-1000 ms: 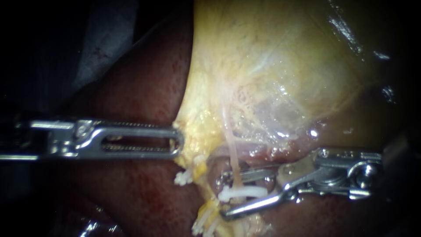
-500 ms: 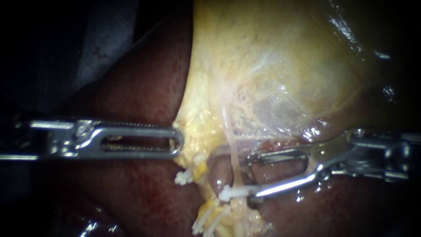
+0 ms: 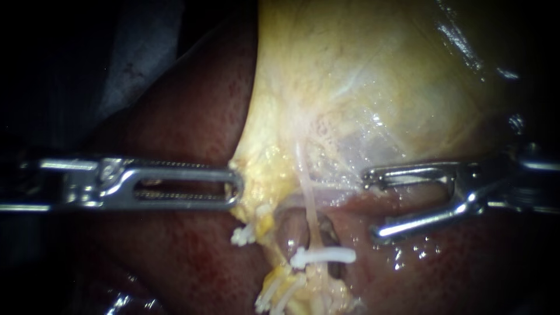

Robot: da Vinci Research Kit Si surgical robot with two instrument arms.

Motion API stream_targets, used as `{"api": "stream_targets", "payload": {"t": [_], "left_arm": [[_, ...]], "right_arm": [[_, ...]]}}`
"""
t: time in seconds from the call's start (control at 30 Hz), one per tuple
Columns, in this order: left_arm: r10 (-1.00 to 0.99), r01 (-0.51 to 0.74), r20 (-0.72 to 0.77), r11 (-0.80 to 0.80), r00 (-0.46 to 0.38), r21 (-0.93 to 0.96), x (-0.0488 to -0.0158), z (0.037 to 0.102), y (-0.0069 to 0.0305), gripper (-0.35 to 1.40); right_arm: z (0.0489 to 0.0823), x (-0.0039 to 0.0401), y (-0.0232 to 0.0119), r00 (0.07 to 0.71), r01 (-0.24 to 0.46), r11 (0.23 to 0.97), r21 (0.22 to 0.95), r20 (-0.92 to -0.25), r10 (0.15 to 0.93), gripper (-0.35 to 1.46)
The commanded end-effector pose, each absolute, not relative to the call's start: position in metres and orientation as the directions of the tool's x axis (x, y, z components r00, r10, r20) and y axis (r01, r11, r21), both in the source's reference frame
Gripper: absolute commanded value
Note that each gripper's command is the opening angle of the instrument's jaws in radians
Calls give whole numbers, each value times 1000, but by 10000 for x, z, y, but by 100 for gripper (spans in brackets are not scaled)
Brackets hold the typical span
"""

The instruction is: Going back first clip right tube

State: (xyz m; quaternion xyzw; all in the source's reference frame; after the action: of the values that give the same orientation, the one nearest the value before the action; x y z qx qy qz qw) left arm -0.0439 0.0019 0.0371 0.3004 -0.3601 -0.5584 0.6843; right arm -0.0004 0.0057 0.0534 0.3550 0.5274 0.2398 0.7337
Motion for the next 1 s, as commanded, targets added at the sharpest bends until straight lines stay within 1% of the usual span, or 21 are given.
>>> {"api": "stream_targets", "payload": {"t": [0.03, 0.23, 0.6, 0.8, 1.0], "left_arm": [[-981, 548, 157, 196, 117, 813, -439, 372, 19, -35], [-981, 548, 157, 196, 117, 813, -438, 374, 20, -35], [-980, 550, 160, 198, 117, 812, -438, 383, 21, -35], [-981, 555, 162, 196, 111, 808, -445, 395, 17, -35], [-981, 562, 167, 196, 102, 804, -462, 414, 10, -35]], "right_arm": [[533, -4, 59, 328, 24, 637, 771, -608, 723, 60], [532, -4, 63, 326, 34, 665, 746, -637, 699, 60], [533, -5, 65, 324, 30, 665, 746, -637, 700, 60], [533, -6, 65, 324, 30, 665, 746, -636, 700, 60], [533, -7, 65, 324, 30, 665, 746, -636, 700, 60]]}}
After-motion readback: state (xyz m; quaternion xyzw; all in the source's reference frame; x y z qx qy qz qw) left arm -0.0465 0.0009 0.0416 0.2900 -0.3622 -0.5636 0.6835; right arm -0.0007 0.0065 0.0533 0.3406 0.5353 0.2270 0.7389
